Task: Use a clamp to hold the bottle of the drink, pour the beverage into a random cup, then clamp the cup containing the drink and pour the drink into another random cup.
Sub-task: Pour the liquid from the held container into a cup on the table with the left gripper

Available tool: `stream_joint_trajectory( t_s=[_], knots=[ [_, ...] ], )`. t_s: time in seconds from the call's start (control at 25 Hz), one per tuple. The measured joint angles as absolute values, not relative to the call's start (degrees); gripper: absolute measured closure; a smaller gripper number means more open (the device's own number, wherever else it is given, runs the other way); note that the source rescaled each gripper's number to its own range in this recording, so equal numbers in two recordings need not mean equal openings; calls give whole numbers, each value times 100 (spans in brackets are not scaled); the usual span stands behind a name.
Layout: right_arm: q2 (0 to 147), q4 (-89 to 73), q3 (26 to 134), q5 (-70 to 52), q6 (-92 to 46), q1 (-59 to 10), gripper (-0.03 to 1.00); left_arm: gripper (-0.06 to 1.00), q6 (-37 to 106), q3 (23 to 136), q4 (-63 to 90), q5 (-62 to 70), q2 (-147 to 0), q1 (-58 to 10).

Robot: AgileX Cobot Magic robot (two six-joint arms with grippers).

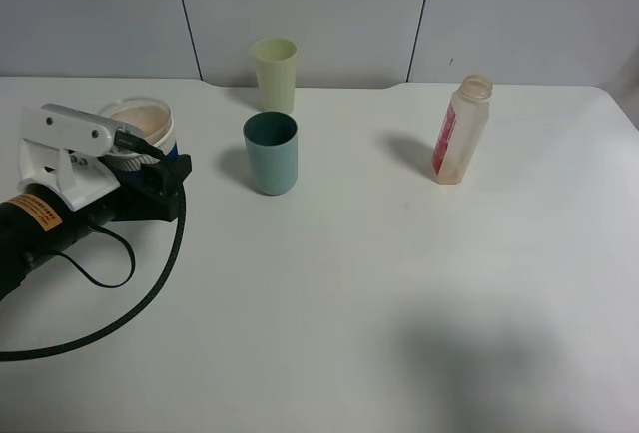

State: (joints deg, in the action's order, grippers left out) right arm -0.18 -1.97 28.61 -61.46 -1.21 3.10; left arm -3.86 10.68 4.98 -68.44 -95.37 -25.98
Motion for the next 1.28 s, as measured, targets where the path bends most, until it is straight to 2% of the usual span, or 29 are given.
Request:
stream_joint_trajectory(
  t_s=[0.64, 1.28],
  knots=[
    [-18, -197, 2861, -6146, -121, 310, -3, 94, -39, 1979, 37, -6825, -9566, -1812],
    [-18, -197, 2861, -6146, -121, 310, -3, 94, 116, 2927, -264, -6598, -10405, -1799]
  ],
)
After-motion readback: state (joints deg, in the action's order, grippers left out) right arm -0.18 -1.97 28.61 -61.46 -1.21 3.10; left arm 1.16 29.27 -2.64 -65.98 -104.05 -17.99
